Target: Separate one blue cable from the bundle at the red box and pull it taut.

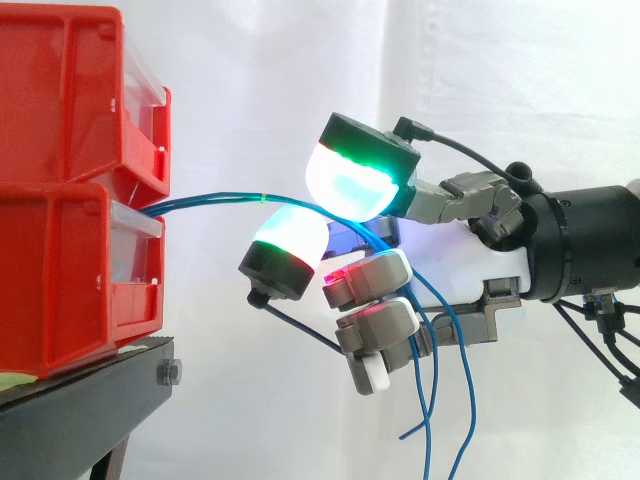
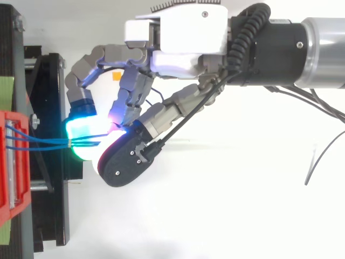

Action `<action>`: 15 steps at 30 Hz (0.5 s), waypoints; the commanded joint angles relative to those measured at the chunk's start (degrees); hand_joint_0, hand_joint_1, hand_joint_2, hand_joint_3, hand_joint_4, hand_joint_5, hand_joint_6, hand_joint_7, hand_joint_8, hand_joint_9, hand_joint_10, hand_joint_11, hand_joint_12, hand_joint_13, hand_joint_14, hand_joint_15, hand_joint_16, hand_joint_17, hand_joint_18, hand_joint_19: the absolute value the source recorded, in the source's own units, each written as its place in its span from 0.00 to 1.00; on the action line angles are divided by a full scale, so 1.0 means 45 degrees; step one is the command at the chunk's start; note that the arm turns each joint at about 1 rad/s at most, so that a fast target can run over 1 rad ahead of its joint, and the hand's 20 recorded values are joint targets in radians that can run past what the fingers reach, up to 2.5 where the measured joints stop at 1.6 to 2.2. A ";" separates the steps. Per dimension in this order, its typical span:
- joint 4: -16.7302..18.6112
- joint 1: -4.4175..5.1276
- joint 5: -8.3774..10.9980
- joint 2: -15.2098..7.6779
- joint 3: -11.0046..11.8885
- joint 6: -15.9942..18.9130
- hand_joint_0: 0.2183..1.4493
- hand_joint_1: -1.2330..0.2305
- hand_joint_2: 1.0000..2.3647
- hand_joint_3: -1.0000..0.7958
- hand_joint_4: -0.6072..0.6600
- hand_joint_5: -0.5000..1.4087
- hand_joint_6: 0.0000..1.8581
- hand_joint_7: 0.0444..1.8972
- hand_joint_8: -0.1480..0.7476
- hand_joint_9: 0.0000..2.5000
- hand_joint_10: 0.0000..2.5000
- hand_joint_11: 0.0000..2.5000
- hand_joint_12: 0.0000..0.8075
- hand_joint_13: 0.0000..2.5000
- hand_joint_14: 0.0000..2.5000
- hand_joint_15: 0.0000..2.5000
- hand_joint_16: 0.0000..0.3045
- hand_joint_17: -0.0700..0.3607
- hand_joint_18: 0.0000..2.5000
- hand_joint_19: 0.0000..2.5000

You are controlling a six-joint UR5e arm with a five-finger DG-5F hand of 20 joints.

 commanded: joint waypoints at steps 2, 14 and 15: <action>-0.0019 0.0000 0.0000 -0.0011 0.0004 0.0020 0.25 0.34 0.00 0.28 0.55 0.18 0.45 0.55 0.51 0.48 0.01 0.57 0.42 0.45 0.01 0.50 0.13 0.37 0.33 0.32; 0.0001 0.0000 0.0000 0.0009 0.0004 0.0020 0.26 0.39 0.00 0.28 0.54 0.18 0.44 0.54 0.51 0.48 0.01 0.56 0.41 0.45 0.01 0.49 0.12 0.36 0.33 0.32; 0.0001 0.0000 0.0000 0.0009 0.0004 0.0000 0.26 0.39 0.00 0.28 0.54 0.18 0.44 0.54 0.51 0.48 0.01 0.56 0.41 0.45 0.01 0.50 0.12 0.36 0.33 0.32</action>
